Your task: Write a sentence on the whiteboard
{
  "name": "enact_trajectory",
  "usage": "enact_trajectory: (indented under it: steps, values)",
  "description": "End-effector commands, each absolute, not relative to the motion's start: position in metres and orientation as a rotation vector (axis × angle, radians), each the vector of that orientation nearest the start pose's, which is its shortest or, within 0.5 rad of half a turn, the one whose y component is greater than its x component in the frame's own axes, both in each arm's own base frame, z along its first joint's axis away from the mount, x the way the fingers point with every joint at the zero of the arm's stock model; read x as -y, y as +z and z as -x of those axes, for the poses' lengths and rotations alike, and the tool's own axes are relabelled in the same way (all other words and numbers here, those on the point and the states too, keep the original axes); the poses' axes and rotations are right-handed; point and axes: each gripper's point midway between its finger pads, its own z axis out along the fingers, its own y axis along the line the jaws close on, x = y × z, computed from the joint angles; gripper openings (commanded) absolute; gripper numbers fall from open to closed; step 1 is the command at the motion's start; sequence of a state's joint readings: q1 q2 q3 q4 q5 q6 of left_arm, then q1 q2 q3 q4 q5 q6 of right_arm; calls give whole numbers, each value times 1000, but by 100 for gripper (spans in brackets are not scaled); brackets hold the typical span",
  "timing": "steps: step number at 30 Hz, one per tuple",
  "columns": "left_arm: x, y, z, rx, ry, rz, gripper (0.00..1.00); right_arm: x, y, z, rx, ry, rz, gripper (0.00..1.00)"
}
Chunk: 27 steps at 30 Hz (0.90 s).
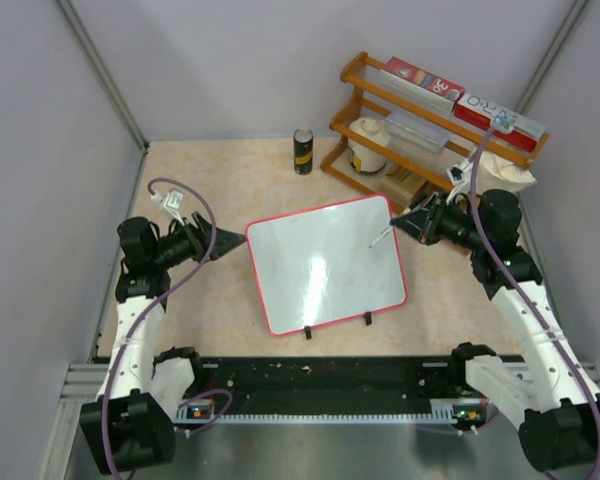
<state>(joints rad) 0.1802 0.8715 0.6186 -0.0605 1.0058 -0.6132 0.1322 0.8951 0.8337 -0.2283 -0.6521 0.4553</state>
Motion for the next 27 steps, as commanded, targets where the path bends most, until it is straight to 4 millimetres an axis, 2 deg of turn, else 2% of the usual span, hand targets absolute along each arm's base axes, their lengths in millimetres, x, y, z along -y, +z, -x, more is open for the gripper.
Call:
enact_trajectory:
  steps: [1, 4, 8, 9, 12, 18, 27]
  values:
    - [119, 239, -258, -1875, -1224, -115, 85, -158, 299, -268, -1814, 1002, 204, 0]
    - [118, 237, -259, -1878, -1207, -128, 85, -162, 308, -269, -1788, 959, 216, 0]
    - [117, 240, -257, -1871, -1179, -145, 85, -178, 321, -266, -1773, 923, 276, 0]
    - [117, 239, -256, -1874, -1176, -142, 85, -190, 322, -259, -1764, 923, 339, 0]
    - [117, 236, -254, -1879, -1164, -139, 85, -205, 327, -254, -1724, 890, 409, 0]
    - [119, 230, -248, -1886, -1181, -174, 85, -221, 340, -252, -1661, 831, 465, 0]
    - [119, 229, -248, -1876, -1174, -186, 85, -237, 345, -252, -1650, 887, 461, 0]
